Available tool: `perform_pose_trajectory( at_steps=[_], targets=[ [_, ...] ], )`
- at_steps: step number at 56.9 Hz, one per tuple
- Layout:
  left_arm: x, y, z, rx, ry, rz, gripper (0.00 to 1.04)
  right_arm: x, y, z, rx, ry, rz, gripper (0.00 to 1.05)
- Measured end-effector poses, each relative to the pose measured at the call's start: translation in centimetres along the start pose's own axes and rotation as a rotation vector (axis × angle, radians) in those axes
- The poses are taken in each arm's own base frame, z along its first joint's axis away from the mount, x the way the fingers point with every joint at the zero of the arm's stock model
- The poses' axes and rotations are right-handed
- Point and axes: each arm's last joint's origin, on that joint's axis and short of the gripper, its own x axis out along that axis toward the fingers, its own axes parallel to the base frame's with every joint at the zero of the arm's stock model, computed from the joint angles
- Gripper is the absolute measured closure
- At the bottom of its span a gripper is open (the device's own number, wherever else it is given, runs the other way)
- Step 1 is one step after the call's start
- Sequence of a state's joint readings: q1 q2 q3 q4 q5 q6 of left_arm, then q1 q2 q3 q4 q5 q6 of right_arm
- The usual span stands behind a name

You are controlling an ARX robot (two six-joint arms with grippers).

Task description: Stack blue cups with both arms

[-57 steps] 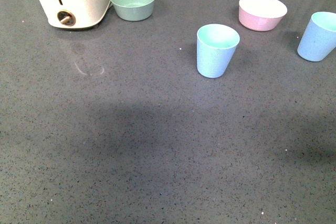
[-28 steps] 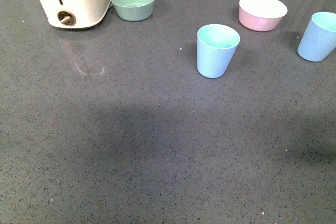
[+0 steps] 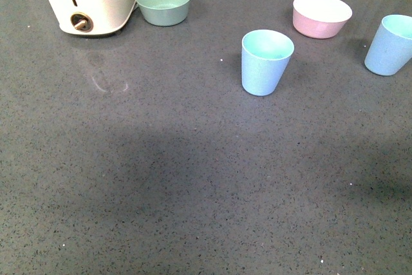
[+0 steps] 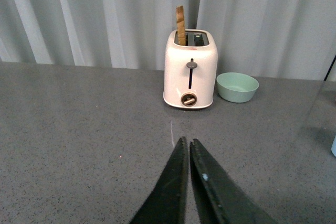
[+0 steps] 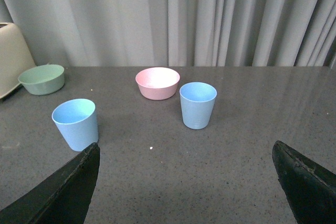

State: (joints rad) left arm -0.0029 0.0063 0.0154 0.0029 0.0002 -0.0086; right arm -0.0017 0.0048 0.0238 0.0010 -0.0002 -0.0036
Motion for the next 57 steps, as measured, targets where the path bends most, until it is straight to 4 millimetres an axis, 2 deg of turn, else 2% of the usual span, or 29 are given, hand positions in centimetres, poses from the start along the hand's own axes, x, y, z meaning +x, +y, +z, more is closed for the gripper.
perform_pose_trajectory(
  at_steps=[7,15,19,24,27,31,35,40,46,56,57],
  targets=[
    [0.0,0.0,0.0,0.0,0.0,0.0,0.74,0.0,0.0,0.0,0.0,0.0,0.0,0.09],
    [0.0,0.0,0.0,0.0,0.0,0.0,0.4,0.0,0.0,0.0,0.0,0.0,0.0,0.09],
    [0.0,0.0,0.0,0.0,0.0,0.0,0.3,0.0,0.0,0.0,0.0,0.004,0.005,0.09],
    [0.0,0.0,0.0,0.0,0.0,0.0,0.12,0.6,-0.5,-0.2,0.056,0.315,0.119,0.09],
    [0.0,0.0,0.0,0.002,0.0,0.0,0.07,1.4,-1.1,0.1,0.066,0.383,0.138,0.09],
    [0.0,0.0,0.0,0.003,0.0,0.0,0.1,3.1,-2.2,0.9,0.038,0.416,0.152,0.09],
    [0.0,0.0,0.0,0.003,0.0,0.0,0.09,5.4,-3.2,2.0,-0.022,0.417,0.186,0.09],
    [0.0,0.0,0.0,0.003,0.0,0.0,0.09,11.4,-5.2,3.2,-0.155,0.438,0.229,0.09],
    [0.0,0.0,0.0,0.003,0.0,0.0,0.09,17.9,-6.6,2.2,-0.204,0.545,0.302,0.09],
    [0.0,0.0,0.0,0.003,0.0,0.0,0.09,25.7,-7.2,1.5,-0.294,0.64,0.384,0.09],
    [0.0,0.0,0.0,0.003,0.0,0.0,0.09,25.9,-7.2,1.5,-0.298,0.641,0.384,0.09]
  ],
)
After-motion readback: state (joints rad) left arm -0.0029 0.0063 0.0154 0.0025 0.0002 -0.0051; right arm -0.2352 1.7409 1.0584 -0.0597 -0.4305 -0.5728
